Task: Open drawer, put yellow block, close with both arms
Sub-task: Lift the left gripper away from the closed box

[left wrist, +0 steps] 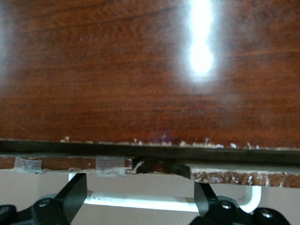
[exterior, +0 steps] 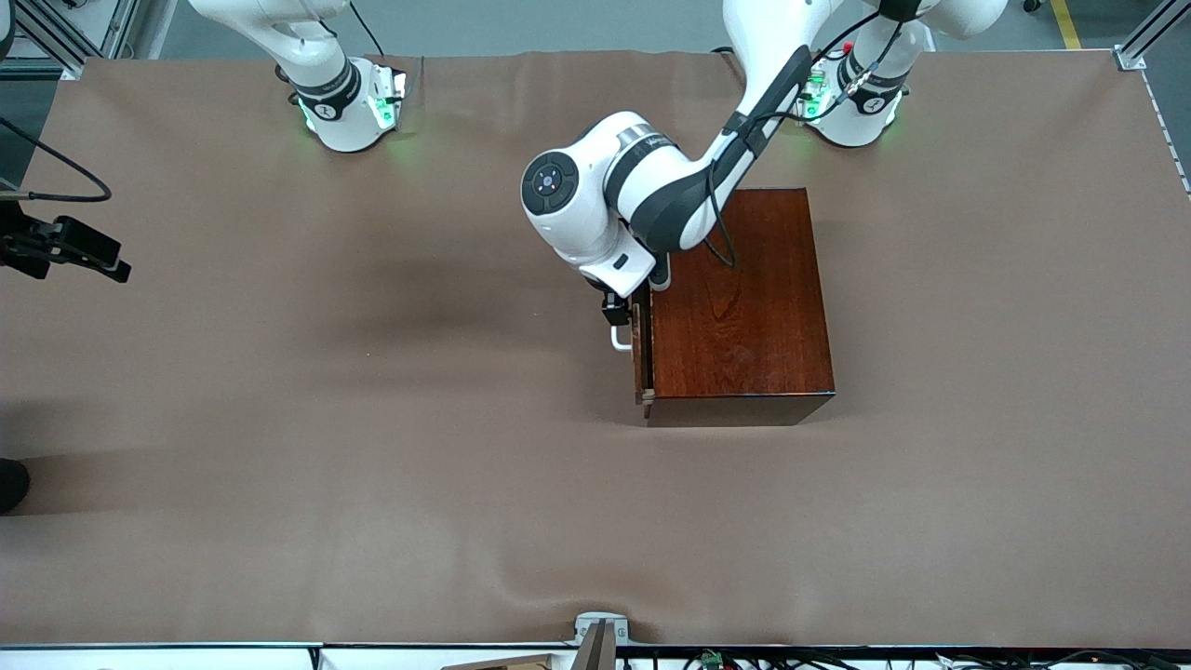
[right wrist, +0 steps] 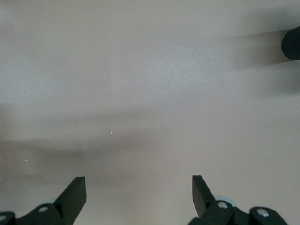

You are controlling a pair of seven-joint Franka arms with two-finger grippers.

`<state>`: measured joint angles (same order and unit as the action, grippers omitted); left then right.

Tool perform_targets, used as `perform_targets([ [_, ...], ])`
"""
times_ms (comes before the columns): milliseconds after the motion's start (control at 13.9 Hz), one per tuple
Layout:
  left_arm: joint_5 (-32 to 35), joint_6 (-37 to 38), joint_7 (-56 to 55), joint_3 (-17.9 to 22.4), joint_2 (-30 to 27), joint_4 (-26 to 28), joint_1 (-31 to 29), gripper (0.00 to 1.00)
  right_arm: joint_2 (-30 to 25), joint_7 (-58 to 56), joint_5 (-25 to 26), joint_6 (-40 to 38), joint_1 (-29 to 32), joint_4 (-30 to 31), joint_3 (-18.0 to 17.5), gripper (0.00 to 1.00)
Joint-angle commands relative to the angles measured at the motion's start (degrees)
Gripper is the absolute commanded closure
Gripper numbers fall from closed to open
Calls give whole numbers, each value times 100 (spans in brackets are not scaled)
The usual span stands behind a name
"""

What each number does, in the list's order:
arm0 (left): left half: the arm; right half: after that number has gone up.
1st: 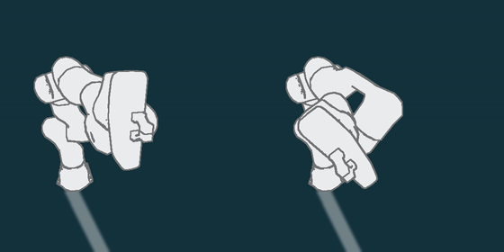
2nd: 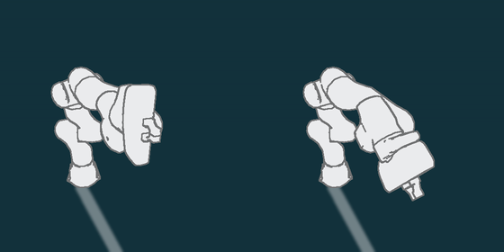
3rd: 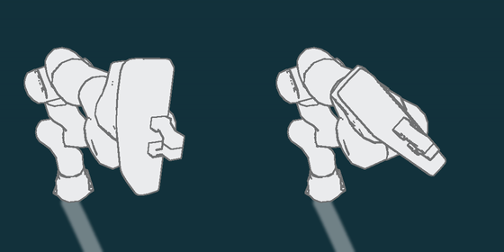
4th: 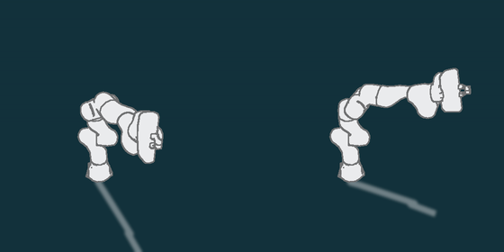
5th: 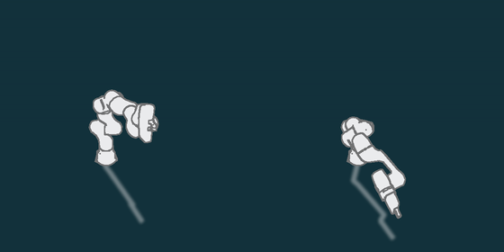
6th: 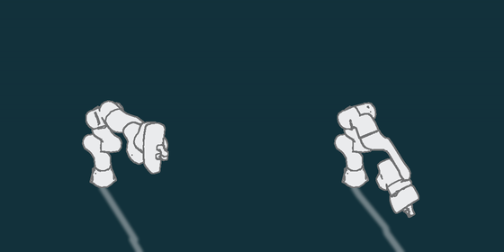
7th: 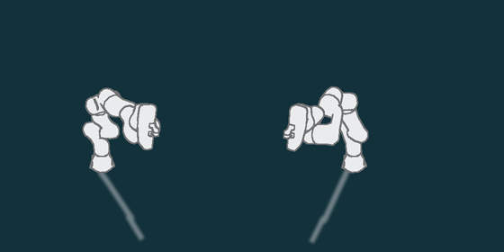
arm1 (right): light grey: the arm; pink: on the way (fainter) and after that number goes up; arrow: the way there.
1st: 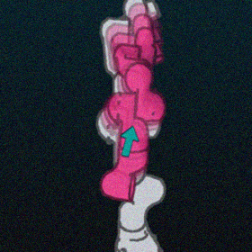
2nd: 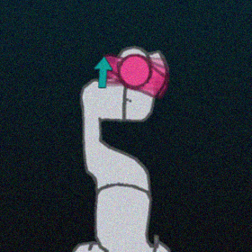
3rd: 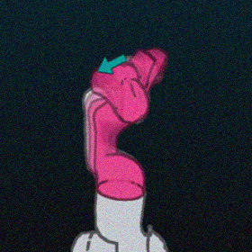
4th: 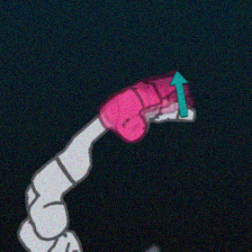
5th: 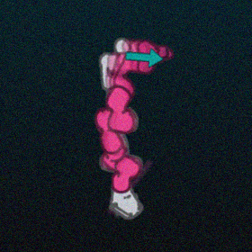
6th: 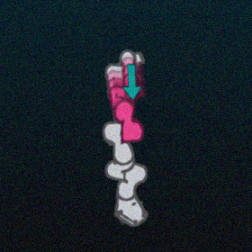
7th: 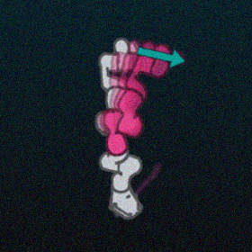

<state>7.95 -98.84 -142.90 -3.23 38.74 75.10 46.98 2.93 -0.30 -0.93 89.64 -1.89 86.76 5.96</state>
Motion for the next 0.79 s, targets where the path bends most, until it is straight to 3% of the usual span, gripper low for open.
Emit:
perform_targets([
  [0, 172, 400, -98, -2, -25, 145, -57, 0, -108, 39, -4, -17, 31, 42, -33, 0],
  [433, 269, 533, -107, -2, 2, 93, -162, 0, -117, 30, 5, 1, 39, 42, -33, 0],
  [722, 260, 498, -37, -11, -182, -232, -180, 0, -99, 39, -4, 45, 31, 34, -33, 0],
])
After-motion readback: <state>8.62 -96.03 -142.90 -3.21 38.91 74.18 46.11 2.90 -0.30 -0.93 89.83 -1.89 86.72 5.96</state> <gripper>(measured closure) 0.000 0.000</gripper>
